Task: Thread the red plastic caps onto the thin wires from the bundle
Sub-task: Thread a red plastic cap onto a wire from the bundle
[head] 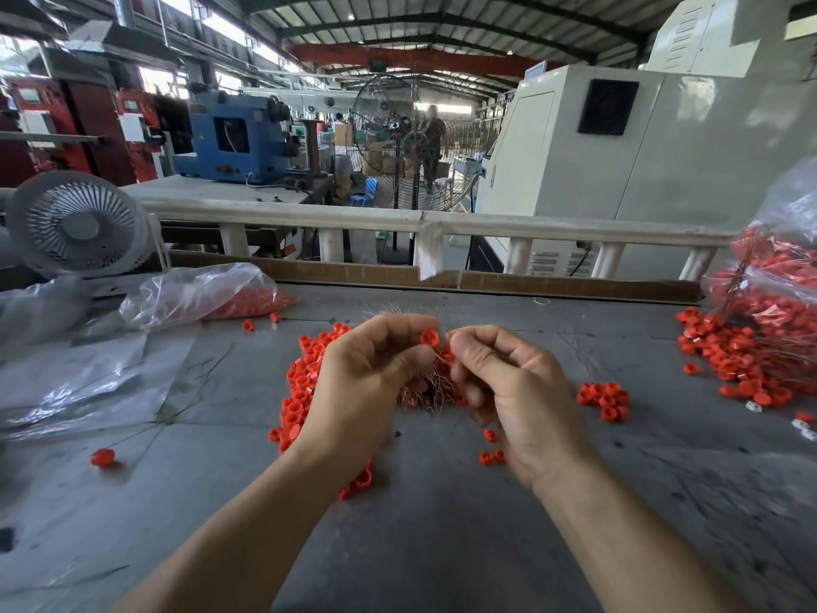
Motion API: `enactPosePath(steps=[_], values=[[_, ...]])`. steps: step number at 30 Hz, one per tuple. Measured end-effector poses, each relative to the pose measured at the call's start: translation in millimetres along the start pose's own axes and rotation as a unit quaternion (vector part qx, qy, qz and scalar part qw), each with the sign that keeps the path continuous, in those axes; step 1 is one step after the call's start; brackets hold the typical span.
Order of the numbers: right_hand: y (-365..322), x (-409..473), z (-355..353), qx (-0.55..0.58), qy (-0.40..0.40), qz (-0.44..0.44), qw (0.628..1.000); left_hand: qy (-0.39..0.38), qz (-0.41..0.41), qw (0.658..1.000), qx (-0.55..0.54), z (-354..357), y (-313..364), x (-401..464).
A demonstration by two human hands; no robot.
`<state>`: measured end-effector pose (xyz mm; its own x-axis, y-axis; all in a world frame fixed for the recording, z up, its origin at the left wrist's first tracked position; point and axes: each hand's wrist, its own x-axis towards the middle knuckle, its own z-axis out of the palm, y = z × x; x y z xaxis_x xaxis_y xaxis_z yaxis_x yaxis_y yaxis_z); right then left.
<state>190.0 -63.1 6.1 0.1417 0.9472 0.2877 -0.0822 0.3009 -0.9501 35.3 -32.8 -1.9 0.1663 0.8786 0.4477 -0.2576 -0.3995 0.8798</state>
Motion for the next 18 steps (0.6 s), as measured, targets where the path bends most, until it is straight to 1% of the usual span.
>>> enactPosePath(steps=[6, 12, 18], values=[[-3.0, -0.7, 2.3, -0.003, 0.011, -0.004, 1.000, -0.011, -0.019, 0.999, -0.029, 0.5, -0.4, 0.0], [-5.8, -2.8, 4.2, -0.003, 0.022, -0.008, 1.000, -0.016, -0.026, 0.999, -0.027, -1.5, -1.9, -0.8], [-7.5, -5.2, 4.5, -0.030, 0.023, -0.020, 0.999, -0.027, -0.026, 0.999, -0.016, -2.3, -2.4, -1.3]])
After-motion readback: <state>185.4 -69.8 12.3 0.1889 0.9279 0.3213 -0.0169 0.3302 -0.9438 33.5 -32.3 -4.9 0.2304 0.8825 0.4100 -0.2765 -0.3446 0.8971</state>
